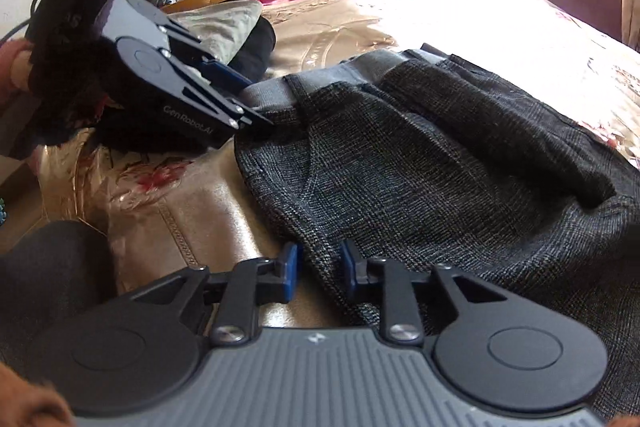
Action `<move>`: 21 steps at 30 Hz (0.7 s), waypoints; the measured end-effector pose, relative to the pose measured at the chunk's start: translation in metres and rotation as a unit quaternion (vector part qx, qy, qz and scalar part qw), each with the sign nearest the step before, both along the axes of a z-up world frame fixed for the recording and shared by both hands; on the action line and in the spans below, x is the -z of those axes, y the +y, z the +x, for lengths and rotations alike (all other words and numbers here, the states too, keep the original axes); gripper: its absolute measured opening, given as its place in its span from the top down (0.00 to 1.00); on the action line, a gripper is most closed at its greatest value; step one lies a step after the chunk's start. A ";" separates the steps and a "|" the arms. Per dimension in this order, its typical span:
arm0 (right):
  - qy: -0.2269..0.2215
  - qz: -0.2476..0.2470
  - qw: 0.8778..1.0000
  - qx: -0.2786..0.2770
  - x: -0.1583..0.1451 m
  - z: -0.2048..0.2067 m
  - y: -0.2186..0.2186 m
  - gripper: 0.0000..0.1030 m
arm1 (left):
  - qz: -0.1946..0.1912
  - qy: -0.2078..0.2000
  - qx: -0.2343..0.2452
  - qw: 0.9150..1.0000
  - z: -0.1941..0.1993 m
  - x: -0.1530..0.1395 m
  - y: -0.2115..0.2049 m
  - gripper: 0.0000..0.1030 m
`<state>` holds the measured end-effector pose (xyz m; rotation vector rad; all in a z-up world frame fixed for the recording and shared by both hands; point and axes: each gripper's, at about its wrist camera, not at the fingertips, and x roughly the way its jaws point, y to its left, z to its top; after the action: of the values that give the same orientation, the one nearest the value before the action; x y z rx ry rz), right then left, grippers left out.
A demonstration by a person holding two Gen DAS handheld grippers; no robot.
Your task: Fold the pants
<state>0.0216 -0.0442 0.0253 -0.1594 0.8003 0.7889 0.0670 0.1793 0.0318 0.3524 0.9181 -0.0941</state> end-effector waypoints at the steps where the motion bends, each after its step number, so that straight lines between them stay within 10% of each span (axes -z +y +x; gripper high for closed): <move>1: 0.008 0.013 1.000 0.013 -0.005 -0.001 -0.012 0.68 | 0.004 -0.007 -0.001 1.000 -0.002 -0.003 -0.004 0.38; 5: -0.004 0.036 0.993 0.113 -0.026 -0.009 -0.080 0.66 | 0.014 -0.039 0.004 0.999 -0.011 -0.020 -0.019 0.38; 9: -0.003 0.048 0.960 0.277 -0.033 -0.014 -0.190 0.61 | 0.010 -0.062 0.025 0.998 -0.015 -0.038 -0.044 0.38; 18: -0.015 0.050 0.765 0.642 -0.016 -0.049 -0.438 0.56 | -0.089 -0.022 0.171 0.981 0.016 -0.014 -0.203 0.38; 21: -0.016 0.058 0.727 0.684 -0.007 -0.052 -0.478 0.45 | -0.116 -0.010 0.213 0.970 0.024 -0.003 -0.261 0.38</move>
<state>-0.0306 -0.5220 0.0320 0.5157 0.6092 -0.5915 0.0911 -0.0817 0.0353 0.3259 0.7890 -0.5871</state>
